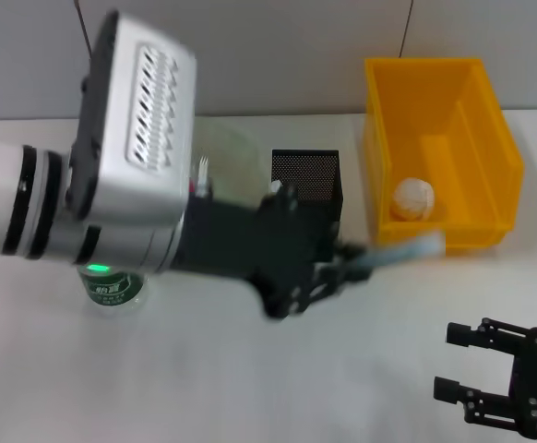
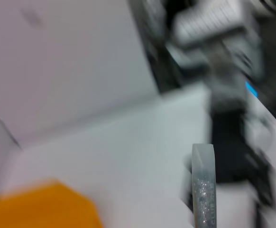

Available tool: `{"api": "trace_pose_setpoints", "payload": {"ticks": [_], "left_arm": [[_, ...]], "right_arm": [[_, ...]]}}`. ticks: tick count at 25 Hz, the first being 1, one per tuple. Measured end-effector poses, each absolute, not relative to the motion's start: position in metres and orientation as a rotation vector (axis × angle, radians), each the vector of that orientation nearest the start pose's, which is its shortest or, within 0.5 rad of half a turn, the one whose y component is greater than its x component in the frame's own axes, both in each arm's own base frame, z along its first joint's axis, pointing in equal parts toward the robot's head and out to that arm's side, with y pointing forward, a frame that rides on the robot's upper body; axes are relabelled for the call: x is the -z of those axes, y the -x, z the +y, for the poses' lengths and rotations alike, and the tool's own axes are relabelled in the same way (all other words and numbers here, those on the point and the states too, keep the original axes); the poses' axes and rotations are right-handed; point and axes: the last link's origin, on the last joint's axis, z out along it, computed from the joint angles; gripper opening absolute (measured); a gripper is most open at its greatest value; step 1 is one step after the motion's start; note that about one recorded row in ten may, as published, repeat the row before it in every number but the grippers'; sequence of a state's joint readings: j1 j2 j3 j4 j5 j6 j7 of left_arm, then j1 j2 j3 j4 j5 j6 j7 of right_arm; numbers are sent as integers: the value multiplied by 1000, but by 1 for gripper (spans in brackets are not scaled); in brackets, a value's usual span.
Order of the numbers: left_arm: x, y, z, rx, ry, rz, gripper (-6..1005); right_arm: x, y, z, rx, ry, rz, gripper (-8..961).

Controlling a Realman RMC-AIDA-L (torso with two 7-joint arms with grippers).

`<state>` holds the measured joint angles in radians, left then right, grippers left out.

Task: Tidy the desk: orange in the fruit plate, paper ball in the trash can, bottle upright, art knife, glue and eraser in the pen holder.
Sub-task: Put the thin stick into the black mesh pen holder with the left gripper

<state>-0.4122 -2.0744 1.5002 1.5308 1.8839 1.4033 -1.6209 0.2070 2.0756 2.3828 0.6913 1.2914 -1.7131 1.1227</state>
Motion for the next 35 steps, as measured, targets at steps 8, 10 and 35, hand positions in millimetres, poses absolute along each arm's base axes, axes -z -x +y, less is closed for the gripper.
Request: {"api": "trace_pose_setpoints", "payload": {"ticks": [8,10,35], "left_arm": [[28,96,323,754,2735,385,147],[30,97,332,829,2652,330,147],[65,102,343,1054,2344,159,143]], "right_arm": [[-11,-325,228,-808,2603,554,740],[-11,-325,228,-813,2599,547,740],[-5,-327,228,-871,2541,545,741]]}}
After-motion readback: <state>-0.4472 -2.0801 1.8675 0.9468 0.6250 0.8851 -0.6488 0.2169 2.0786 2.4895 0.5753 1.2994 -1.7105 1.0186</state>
